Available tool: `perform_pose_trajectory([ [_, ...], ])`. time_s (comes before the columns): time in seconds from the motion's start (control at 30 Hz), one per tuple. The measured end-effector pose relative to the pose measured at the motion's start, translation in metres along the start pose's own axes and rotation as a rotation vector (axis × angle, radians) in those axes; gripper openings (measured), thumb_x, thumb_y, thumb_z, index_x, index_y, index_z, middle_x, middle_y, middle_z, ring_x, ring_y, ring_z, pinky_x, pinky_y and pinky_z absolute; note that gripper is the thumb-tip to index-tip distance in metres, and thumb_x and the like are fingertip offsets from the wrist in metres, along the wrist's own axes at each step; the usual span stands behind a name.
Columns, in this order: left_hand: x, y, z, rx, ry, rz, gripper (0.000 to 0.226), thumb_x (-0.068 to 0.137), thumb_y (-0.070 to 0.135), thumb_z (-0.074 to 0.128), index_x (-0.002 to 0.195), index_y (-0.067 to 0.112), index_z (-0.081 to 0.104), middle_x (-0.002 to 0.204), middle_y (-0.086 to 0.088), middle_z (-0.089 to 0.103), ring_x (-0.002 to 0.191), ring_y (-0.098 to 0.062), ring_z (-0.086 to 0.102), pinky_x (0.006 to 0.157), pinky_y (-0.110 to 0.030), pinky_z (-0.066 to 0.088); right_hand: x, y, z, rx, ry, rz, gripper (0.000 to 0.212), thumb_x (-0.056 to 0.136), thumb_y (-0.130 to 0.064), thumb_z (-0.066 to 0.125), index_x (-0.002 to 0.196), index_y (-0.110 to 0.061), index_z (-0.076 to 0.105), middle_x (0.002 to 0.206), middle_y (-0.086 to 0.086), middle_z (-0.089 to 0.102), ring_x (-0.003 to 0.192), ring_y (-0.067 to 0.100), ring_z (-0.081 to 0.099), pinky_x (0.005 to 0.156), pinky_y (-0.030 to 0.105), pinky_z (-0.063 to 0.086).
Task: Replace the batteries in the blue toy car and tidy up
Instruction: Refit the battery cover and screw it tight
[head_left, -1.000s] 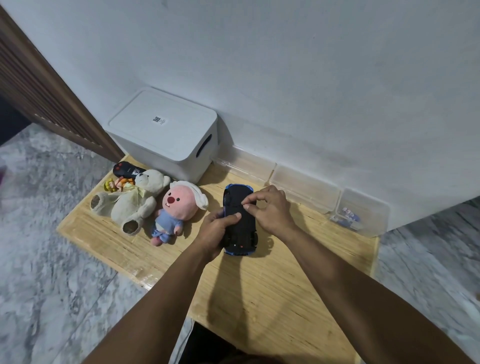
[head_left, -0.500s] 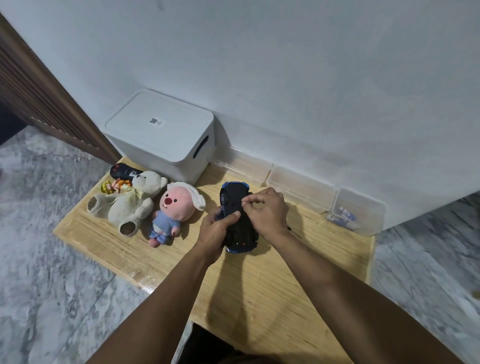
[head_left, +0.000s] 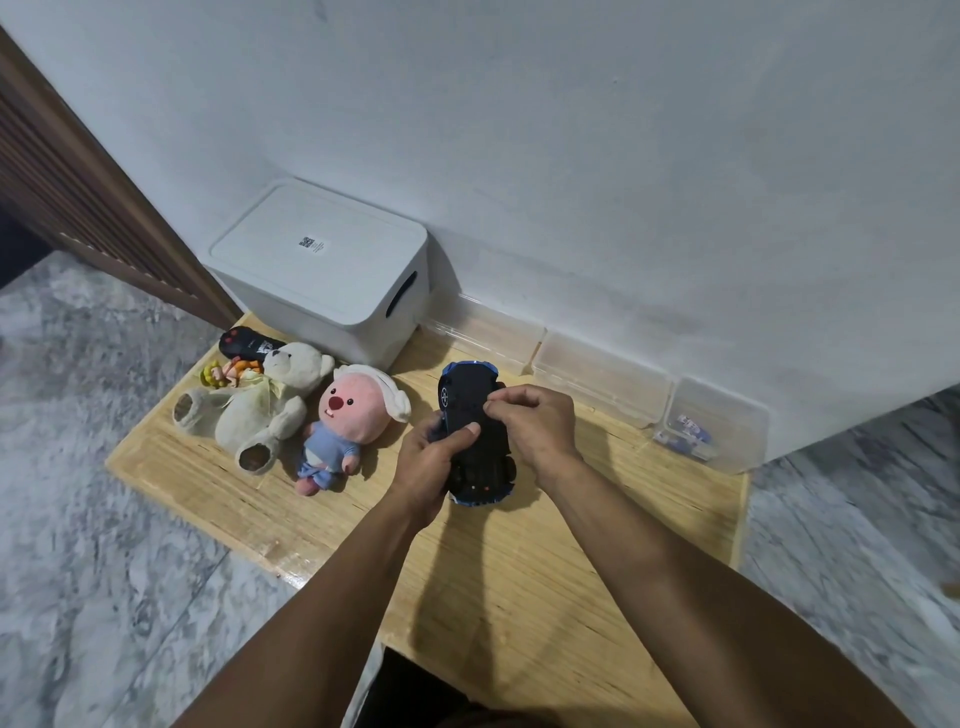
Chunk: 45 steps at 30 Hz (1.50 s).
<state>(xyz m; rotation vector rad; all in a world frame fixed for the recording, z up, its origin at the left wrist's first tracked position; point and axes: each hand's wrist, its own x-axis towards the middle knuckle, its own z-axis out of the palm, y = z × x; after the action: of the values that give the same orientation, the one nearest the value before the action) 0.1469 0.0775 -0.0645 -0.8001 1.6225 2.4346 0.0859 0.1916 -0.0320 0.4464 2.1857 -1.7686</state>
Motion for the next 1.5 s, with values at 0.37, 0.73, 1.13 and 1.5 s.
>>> perform_pose_trajectory([
  [0.37, 0.003, 0.001, -0.004, 0.012, -0.016, 0.041, 0.034, 0.081, 0.01, 0.069, 0.115, 0.005, 0.066, 0.114, -0.022, 0.068, 0.102, -0.035, 0.066, 0.092, -0.049, 0.052, 0.001, -0.004, -0.006, -0.011, -0.047, -0.002, 0.012, 0.071, -0.009, 0.08, 0.076, -0.013, 0.07, 0.076, -0.004, 0.068, 0.072, 0.007, 0.062, 0.06, 0.017, 0.044],
  [0.73, 0.003, -0.002, -0.005, 0.051, -0.03, 0.07, 0.044, 0.075, 0.014, 0.07, 0.117, 0.003, 0.064, 0.114, -0.023, 0.067, 0.108, -0.042, 0.063, 0.095, -0.054, 0.051, 0.01, -0.008, -0.012, 0.115, -0.138, 0.235, 0.029, 0.068, -0.001, 0.08, 0.085, -0.015, 0.061, 0.095, 0.006, 0.07, 0.091, 0.022, 0.066, 0.073, 0.034, 0.051],
  [1.13, 0.002, -0.004, -0.006, 0.053, -0.049, 0.068, 0.041, 0.075, 0.013, 0.069, 0.114, 0.004, 0.065, 0.111, -0.021, 0.069, 0.099, -0.034, 0.067, 0.09, -0.048, 0.054, 0.009, -0.01, -0.015, 0.046, -0.126, 0.201, 0.028, 0.068, -0.001, 0.081, 0.084, -0.012, 0.061, 0.091, 0.005, 0.068, 0.09, 0.02, 0.064, 0.079, 0.037, 0.055],
  [1.5, 0.0, -0.005, -0.004, -0.084, -0.092, -0.158, 0.028, 0.093, 0.008, 0.057, 0.12, 0.0, 0.062, 0.104, -0.019, 0.069, 0.087, -0.03, 0.068, 0.072, -0.037, 0.058, 0.014, -0.006, -0.019, -0.036, -0.16, 0.219, 0.031, 0.068, -0.008, 0.083, 0.091, -0.012, 0.063, 0.095, 0.005, 0.072, 0.088, 0.019, 0.07, 0.074, 0.034, 0.053],
])
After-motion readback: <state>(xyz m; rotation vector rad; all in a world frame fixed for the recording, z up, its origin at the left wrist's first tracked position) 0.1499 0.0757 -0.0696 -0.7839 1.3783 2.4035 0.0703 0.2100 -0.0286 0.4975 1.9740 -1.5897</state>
